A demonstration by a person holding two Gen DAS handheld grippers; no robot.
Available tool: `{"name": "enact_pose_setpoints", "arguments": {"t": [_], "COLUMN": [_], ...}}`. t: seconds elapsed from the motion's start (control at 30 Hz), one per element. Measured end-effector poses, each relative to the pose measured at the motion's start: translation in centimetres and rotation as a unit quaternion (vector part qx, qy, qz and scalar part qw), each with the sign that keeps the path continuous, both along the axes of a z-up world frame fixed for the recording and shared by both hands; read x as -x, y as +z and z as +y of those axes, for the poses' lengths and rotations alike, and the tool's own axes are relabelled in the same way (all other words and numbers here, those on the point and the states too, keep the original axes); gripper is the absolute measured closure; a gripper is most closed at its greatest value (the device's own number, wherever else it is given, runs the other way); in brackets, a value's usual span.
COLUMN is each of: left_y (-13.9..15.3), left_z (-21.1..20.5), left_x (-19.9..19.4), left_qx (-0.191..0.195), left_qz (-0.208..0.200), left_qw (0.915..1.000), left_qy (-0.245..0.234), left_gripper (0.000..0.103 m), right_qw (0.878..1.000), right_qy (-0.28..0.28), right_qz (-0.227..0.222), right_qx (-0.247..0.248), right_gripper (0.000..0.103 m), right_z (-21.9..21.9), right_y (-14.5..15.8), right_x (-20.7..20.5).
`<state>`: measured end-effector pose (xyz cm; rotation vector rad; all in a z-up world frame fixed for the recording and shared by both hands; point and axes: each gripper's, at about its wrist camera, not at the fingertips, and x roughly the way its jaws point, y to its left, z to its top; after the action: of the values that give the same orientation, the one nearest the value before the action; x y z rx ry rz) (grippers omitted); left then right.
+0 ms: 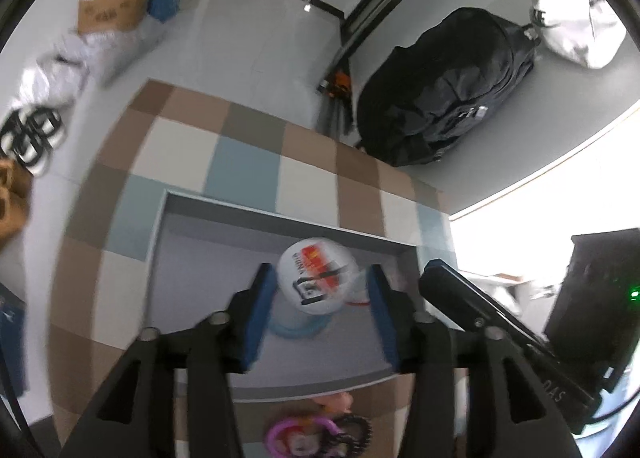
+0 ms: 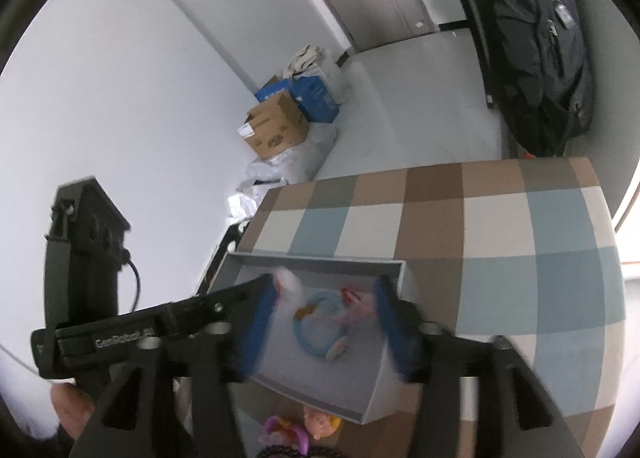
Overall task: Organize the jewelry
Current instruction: 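Carry both white discs over the grey box and open both grippers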
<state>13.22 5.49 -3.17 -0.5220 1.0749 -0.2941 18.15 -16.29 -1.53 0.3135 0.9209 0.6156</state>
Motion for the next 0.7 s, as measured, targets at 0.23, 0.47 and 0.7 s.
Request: {"name": "enact_pose_setpoints", "arguments": {"t": [0.23, 0.47, 0.7], "left_y": [1.6, 1.9, 2.7], "left_z": [0.4, 0.2, 0.6], "left_x": [0.9, 1.9, 4.0], "left_qx": [-0.01, -0.037, -0.072], "left_qz": [-0.027, -0.038, -0.06], "left_qw": [0.9995, 0.9985, 0.9954], "left_qy": [0.01, 0.016, 0.013], "left_gripper": [0.035, 0.035, 0.035], "right_qw": [0.999, 0.999, 0.997], "right_qy": [-0.021, -0.032, -0.039], "right_qz": [-0.033, -0.041, -0.058], "right_qx": [-0.021, -0.006, 0.012], "right_gripper": [0.019, 0.005, 0.0], "right_z": [-2.0, -2.8, -3.3], "right_y": [1.8, 2.3, 2.6], "right_x": [1.0, 2.2, 3.5]}}
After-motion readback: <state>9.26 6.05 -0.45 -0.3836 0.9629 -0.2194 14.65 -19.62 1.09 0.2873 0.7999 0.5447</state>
